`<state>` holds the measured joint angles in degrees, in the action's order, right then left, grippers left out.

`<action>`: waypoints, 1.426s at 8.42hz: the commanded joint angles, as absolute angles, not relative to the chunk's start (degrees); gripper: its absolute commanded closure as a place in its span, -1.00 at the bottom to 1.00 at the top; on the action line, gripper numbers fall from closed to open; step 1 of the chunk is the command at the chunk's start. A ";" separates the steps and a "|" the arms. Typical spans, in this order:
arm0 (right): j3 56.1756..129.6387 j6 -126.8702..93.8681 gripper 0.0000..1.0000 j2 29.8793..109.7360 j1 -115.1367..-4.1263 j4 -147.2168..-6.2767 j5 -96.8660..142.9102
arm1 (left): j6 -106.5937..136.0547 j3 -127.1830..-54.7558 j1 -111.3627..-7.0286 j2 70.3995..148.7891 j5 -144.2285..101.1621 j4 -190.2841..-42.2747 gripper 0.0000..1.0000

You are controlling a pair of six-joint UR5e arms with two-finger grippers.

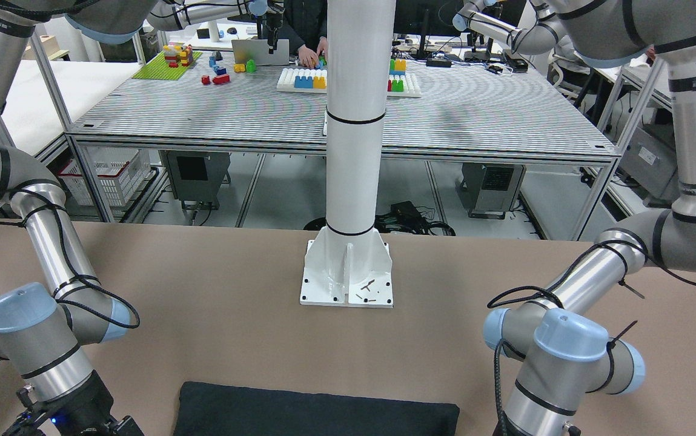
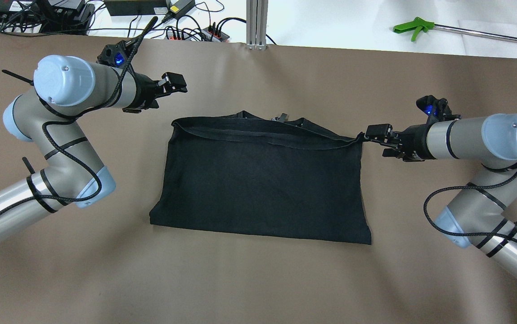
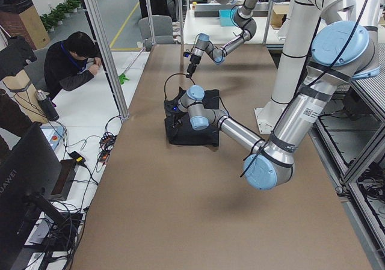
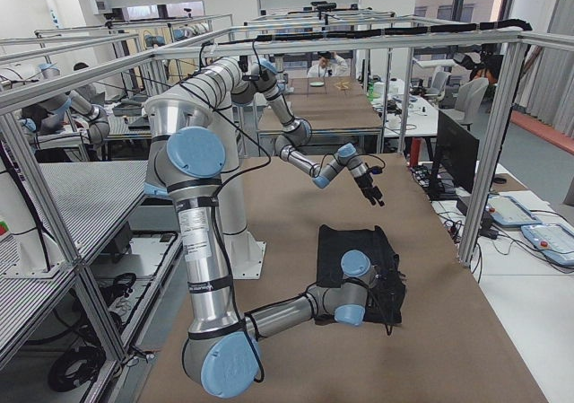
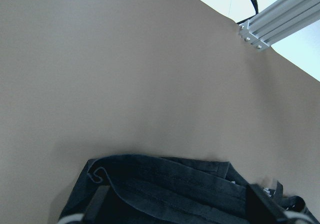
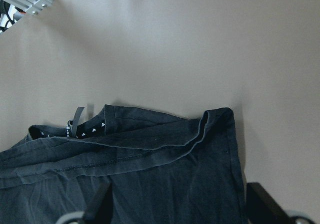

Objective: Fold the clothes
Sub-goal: 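Release the hem and raise both grippers away from the folded shirt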

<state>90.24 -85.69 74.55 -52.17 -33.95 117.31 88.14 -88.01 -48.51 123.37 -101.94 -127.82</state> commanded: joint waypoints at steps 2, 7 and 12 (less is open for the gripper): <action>92.63 -87.61 -0.88 78.91 -50.81 -34.90 129.55 | 87.72 -88.59 -49.04 123.14 -102.04 -127.88 -0.89; 92.72 -91.14 -0.88 83.92 -40.88 -30.07 125.52 | 87.45 -89.12 -49.13 121.82 -101.87 -127.88 -0.89; 92.55 -91.23 -0.83 86.57 -35.17 -26.28 119.38 | 87.01 -89.21 -49.04 120.67 -101.34 -127.97 -0.89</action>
<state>92.69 -91.20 86.73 -37.50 -26.51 122.79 87.06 -89.20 -49.12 120.77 -101.42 -127.97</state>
